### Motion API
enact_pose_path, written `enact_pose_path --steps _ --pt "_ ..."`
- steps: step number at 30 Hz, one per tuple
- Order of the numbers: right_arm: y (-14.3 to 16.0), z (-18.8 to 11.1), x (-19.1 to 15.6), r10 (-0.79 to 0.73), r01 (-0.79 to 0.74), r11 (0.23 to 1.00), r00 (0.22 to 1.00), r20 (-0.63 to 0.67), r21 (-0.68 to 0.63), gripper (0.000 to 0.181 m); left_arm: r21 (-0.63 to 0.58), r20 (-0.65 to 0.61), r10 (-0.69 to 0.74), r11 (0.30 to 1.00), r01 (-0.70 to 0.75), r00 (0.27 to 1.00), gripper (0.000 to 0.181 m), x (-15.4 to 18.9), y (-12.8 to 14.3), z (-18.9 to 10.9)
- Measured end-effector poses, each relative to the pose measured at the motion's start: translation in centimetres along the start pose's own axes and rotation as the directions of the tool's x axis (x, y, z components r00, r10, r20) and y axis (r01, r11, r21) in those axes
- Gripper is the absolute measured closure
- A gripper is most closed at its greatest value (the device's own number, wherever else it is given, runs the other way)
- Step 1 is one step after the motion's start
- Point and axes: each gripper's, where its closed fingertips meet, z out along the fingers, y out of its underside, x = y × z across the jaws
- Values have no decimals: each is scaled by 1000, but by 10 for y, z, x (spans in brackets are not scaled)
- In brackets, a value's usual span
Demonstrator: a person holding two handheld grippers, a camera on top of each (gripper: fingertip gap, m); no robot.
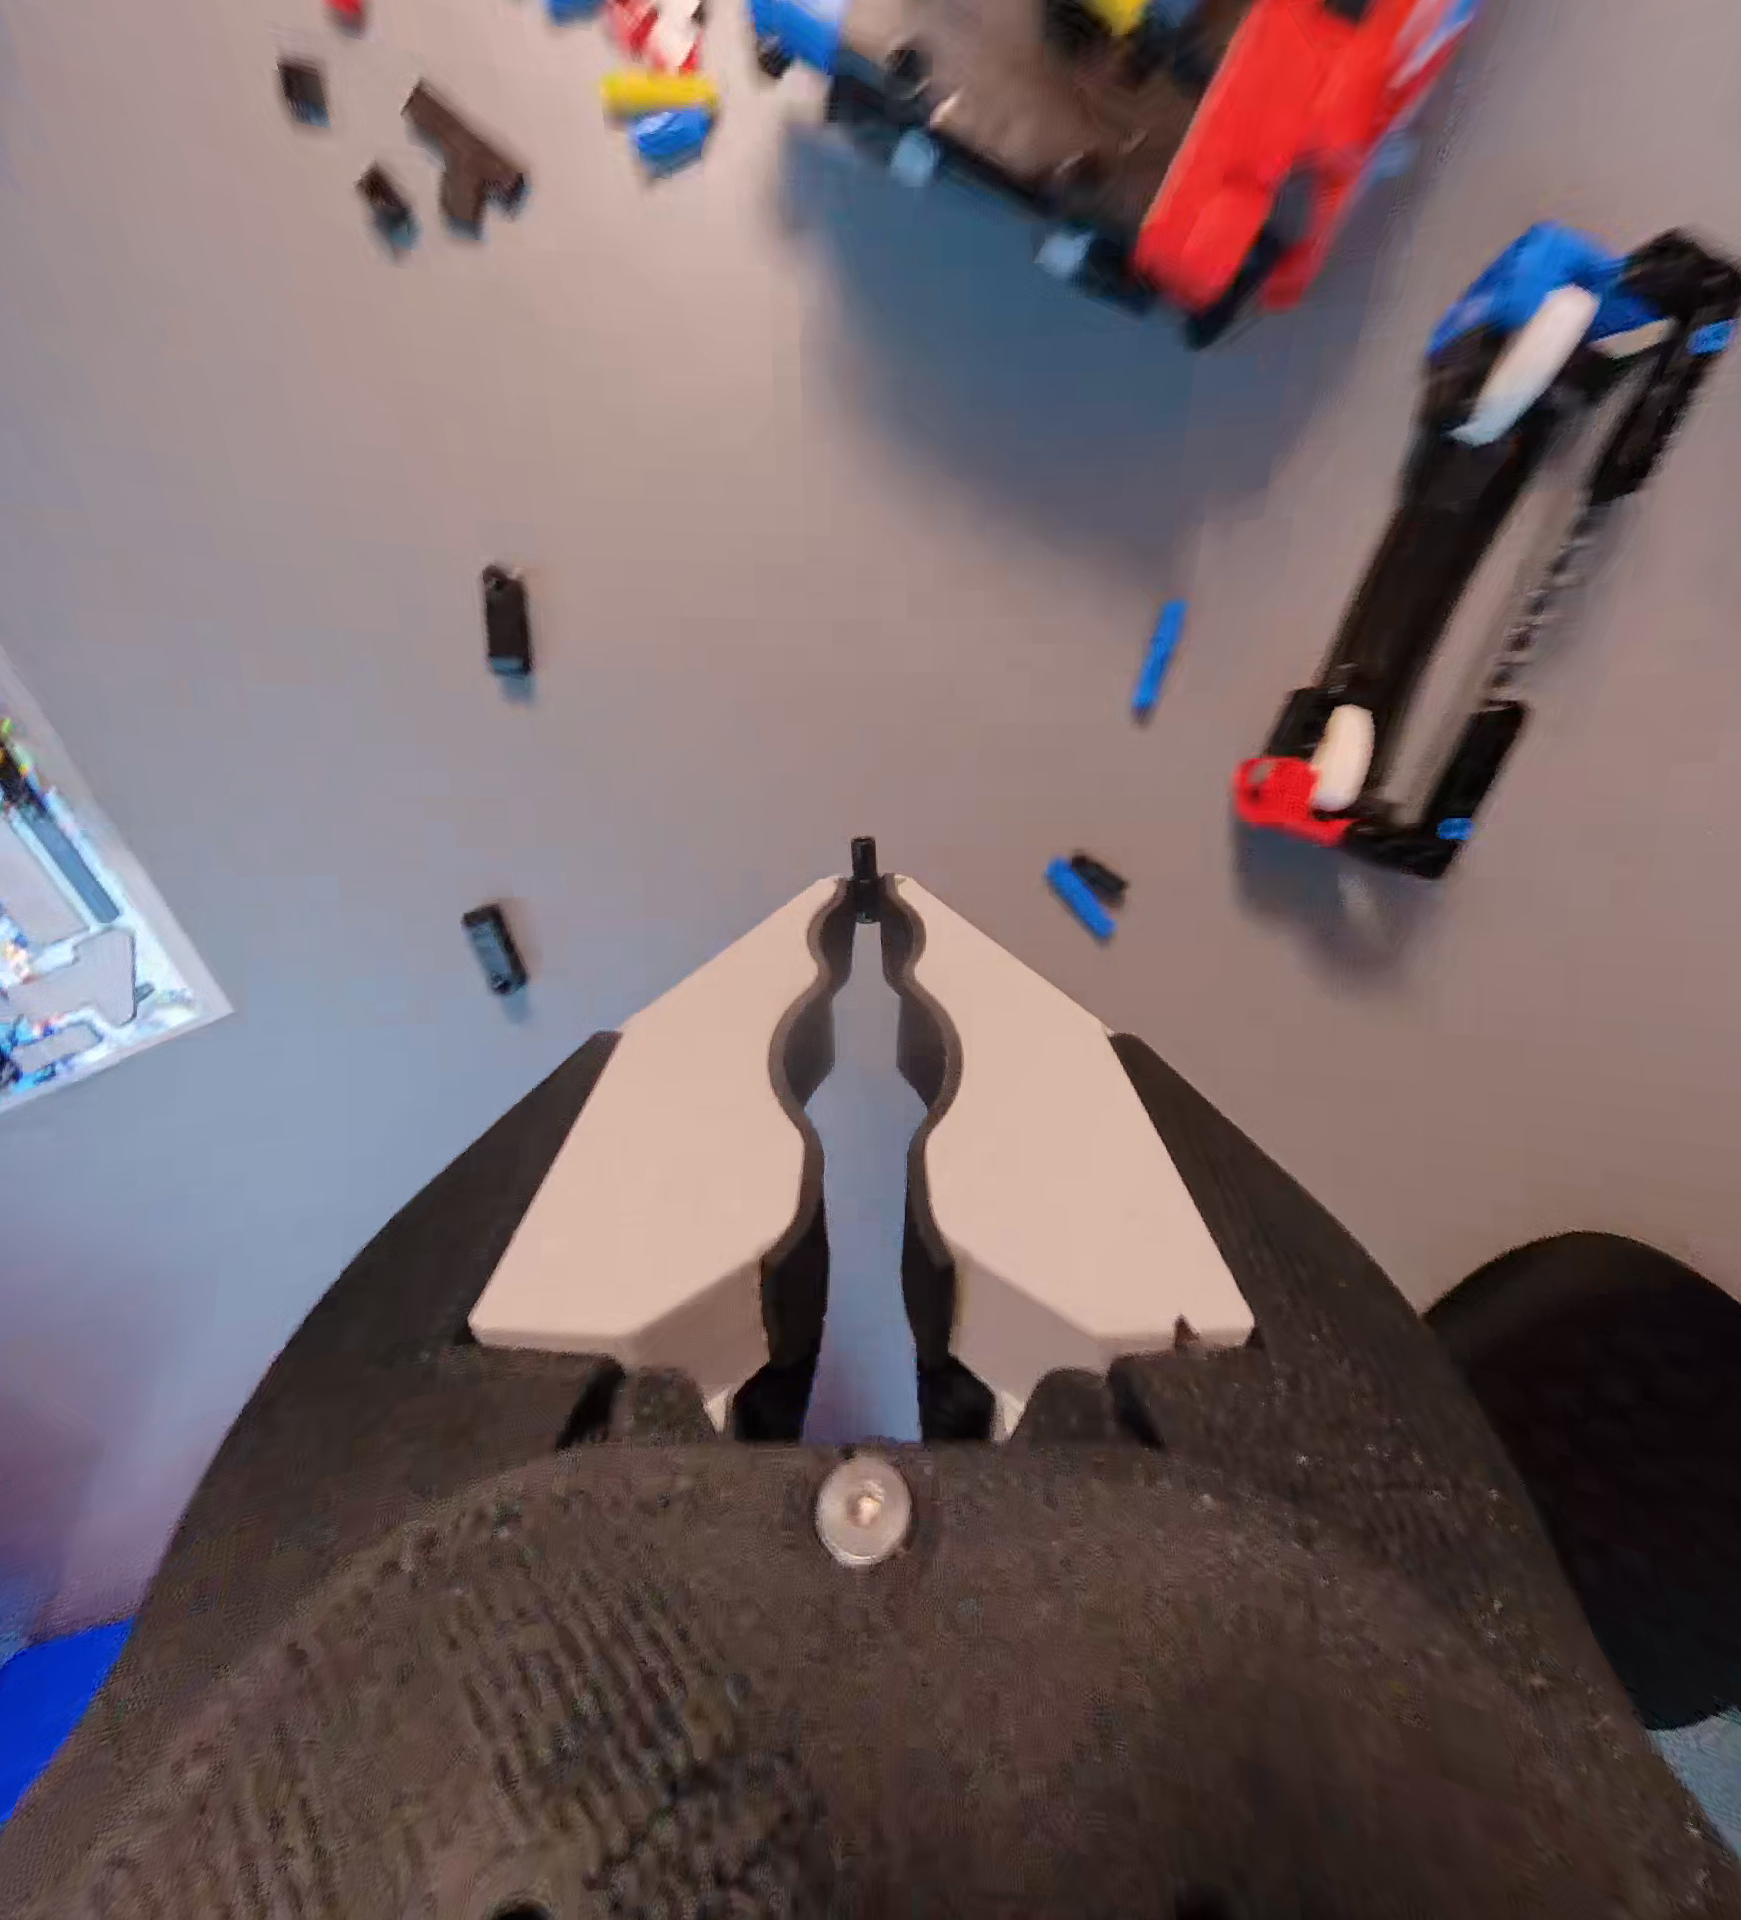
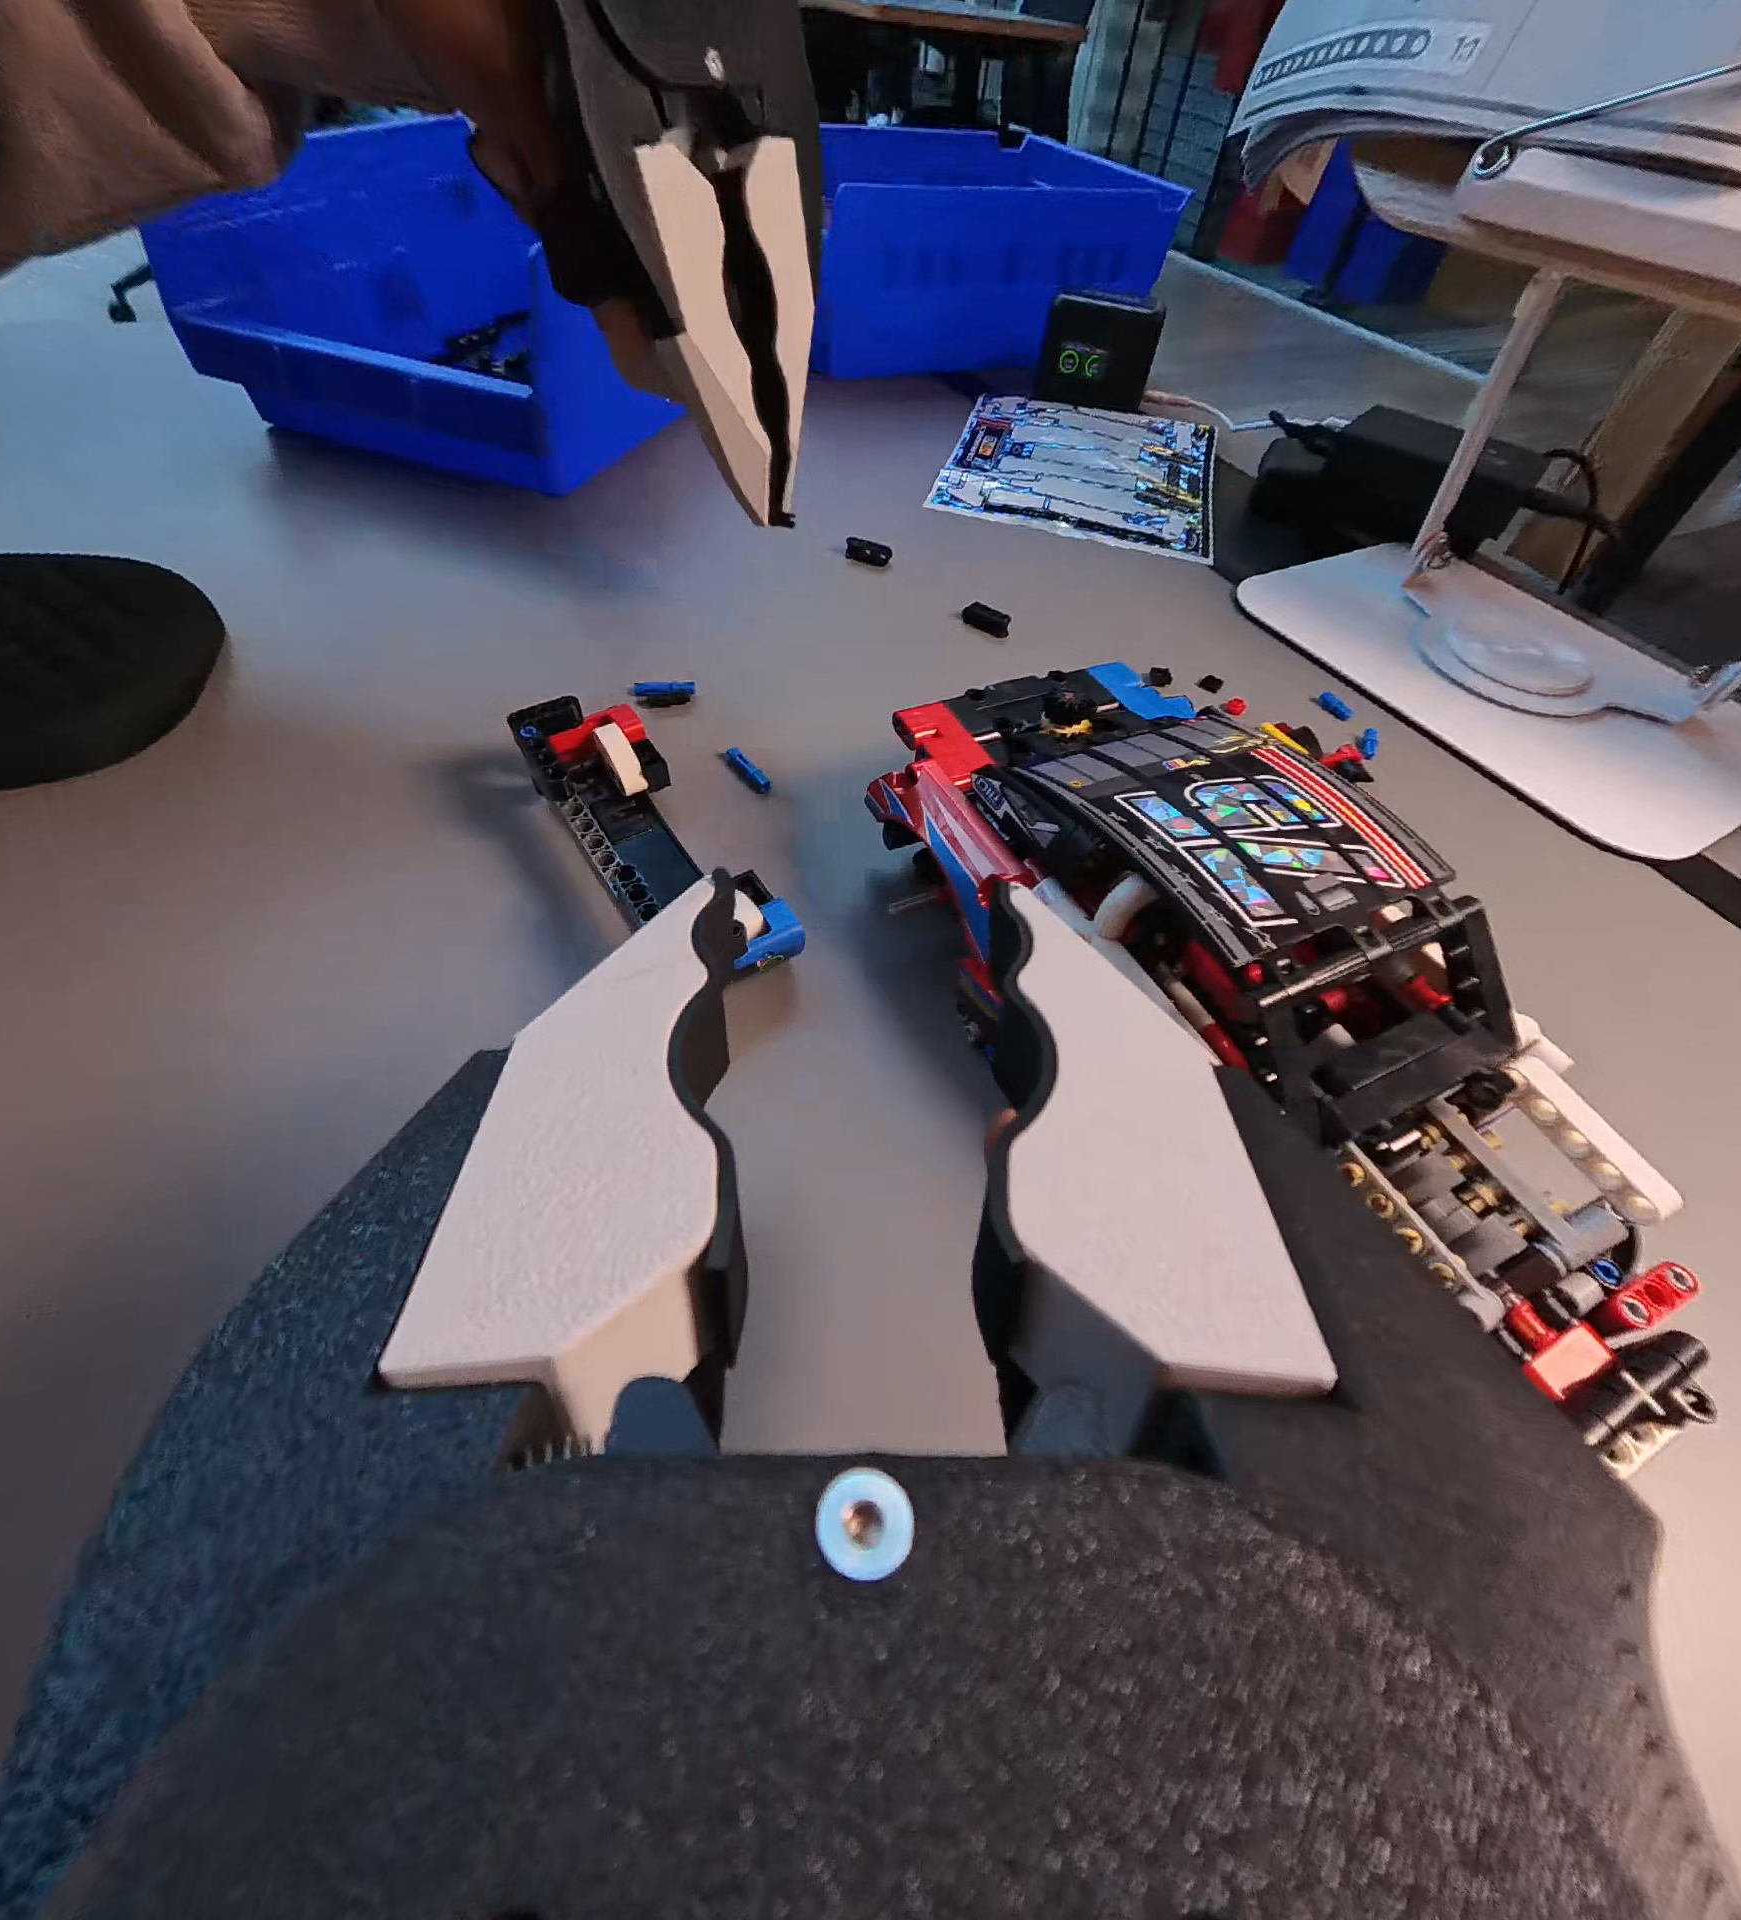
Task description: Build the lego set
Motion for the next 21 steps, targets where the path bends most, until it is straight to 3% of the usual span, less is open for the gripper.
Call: enact_pose_path --steps 5,10,15,21 --pt "-2 -1 4 -2 2 1000 1000 -14 17 136 152 -126 197 972 -177 972 179 110 -41 -1" --pt "-4 -3 8 -22 23 999 999 -44 31 138 202 -196 333 934 -294 922 178 193 -47 33" --pt "-3 -3 7 -27 29 999 999 -45 29 138 144 -126 359 929 -341 925 178 202 -34 67" --pt "-2 -1 7 -41 43 999 998 -50 23 139 152 -70 357 927 -343 932 178 195 -31 73"
